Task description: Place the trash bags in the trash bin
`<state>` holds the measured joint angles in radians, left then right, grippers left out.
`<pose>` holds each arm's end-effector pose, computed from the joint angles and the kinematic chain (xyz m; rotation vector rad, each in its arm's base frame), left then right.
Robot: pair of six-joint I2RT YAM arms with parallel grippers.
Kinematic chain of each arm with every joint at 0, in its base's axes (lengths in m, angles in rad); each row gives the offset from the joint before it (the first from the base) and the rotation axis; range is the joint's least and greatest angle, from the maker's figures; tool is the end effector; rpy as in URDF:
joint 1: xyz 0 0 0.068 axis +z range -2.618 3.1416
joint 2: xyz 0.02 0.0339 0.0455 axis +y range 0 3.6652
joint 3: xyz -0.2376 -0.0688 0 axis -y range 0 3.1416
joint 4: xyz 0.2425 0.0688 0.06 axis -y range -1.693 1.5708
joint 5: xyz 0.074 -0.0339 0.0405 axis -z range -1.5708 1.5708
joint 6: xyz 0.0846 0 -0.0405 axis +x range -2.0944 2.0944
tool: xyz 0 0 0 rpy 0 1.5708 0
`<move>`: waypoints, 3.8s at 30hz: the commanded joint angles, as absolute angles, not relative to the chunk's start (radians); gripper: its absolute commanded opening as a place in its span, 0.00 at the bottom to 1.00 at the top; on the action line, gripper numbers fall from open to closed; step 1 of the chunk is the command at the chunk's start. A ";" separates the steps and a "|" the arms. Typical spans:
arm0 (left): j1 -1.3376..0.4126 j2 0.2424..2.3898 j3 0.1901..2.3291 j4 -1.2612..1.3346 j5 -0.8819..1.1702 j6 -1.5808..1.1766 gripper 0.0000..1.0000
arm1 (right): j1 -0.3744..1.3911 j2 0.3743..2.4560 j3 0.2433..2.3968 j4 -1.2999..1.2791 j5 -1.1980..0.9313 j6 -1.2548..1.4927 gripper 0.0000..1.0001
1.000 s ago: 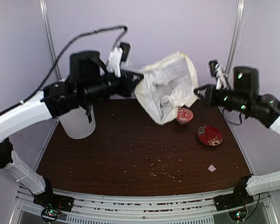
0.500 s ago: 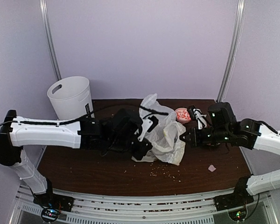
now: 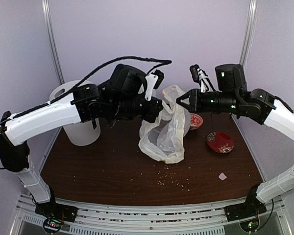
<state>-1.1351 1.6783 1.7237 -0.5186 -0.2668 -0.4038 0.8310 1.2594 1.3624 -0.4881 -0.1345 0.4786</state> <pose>0.1990 -0.3745 0.3498 0.5873 2.0136 -0.6878 0.2131 0.2503 0.3650 -0.4587 2.0365 0.9670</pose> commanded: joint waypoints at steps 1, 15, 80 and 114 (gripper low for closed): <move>-1.102 1.711 2.023 -0.593 -0.340 -0.362 0.00 | 0.831 1.330 1.664 -0.513 -0.019 0.424 0.00; -1.219 1.547 1.996 -0.131 -0.457 0.181 0.00 | 0.889 1.281 1.894 -0.432 0.058 0.200 0.00; -1.262 1.249 1.163 -0.192 -0.672 -0.281 0.00 | 1.244 1.177 1.289 -0.553 0.245 0.239 0.00; -1.358 1.324 0.816 0.120 -0.745 -0.227 0.00 | 1.284 1.027 0.831 -0.443 0.453 0.174 0.00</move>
<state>-1.3613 1.2938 1.2377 0.3840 -0.6464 0.2253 1.2797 1.0458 1.2709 -0.3195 0.4698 -0.0460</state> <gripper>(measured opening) 0.002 0.004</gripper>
